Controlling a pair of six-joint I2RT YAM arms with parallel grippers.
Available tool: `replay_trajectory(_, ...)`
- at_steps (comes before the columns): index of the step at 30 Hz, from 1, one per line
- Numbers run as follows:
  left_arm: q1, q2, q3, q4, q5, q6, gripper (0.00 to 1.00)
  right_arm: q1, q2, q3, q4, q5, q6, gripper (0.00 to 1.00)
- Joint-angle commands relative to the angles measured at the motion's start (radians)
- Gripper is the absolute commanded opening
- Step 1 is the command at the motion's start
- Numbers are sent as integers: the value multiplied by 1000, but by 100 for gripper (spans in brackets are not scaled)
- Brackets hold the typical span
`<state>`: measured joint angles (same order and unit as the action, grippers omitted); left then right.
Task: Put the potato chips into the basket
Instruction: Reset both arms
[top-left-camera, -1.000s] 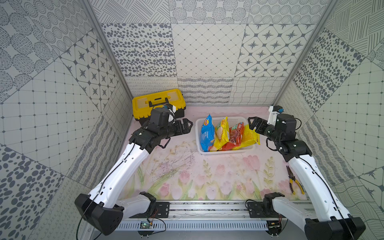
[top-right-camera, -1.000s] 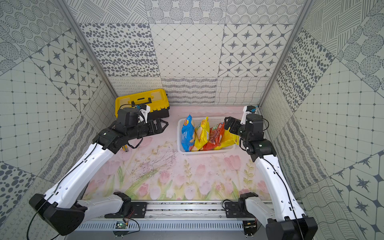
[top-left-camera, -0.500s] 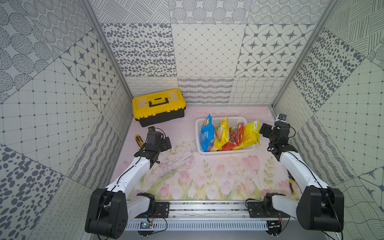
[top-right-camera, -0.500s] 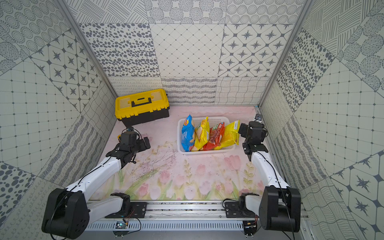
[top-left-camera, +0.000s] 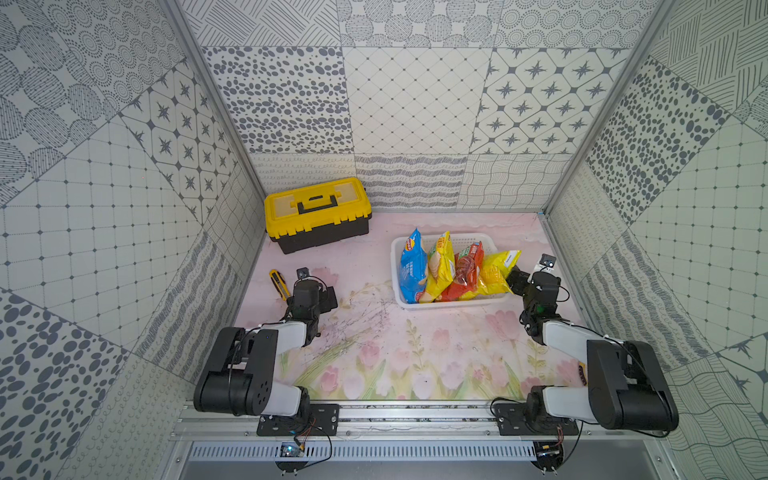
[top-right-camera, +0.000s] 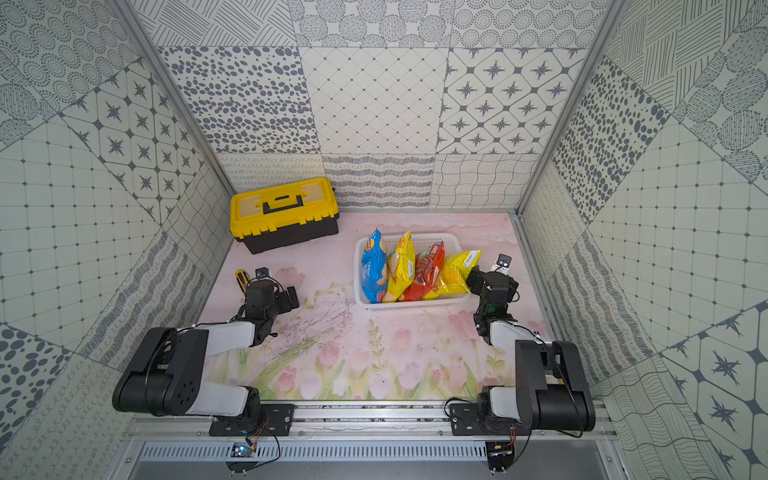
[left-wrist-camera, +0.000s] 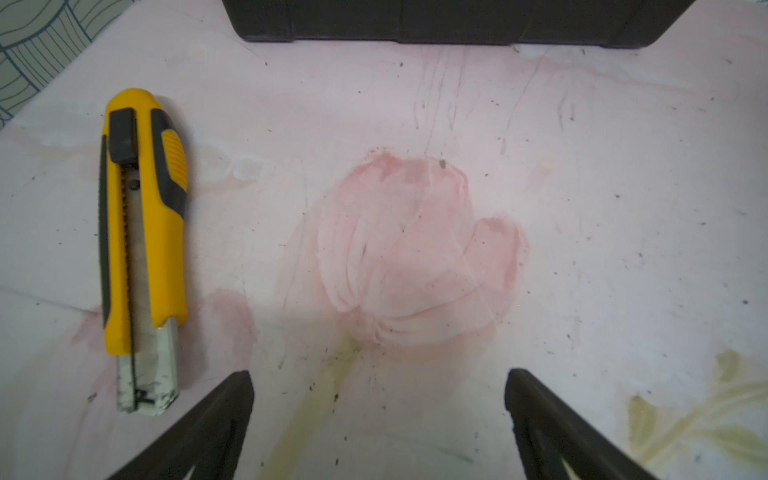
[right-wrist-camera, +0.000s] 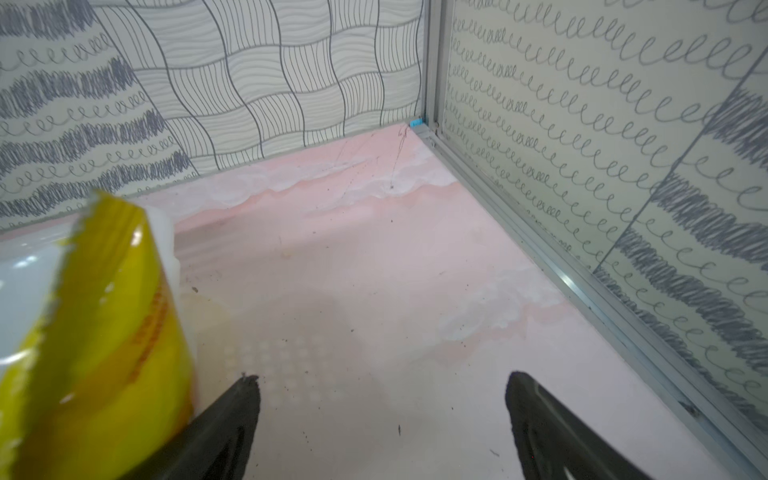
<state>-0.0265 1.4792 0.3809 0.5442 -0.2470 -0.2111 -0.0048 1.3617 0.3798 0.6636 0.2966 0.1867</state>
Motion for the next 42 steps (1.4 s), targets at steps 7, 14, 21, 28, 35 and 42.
replay_trajectory(7,-23,100,-4,377,66,120,100,32,98,-6,147,-48,-62,97)
replay_trajectory(14,-25,92,16,323,71,118,99,54,133,70,51,-35,-85,97)
replay_trajectory(21,-29,90,18,316,67,119,99,59,139,82,34,-29,-90,97)
replay_trajectory(28,-33,93,17,321,63,122,100,58,139,82,34,-29,-89,97)
replay_trajectory(35,-33,93,18,319,63,123,100,60,139,83,34,-30,-90,97)
replay_trajectory(42,-33,92,22,312,66,121,99,60,140,83,35,-28,-91,97)
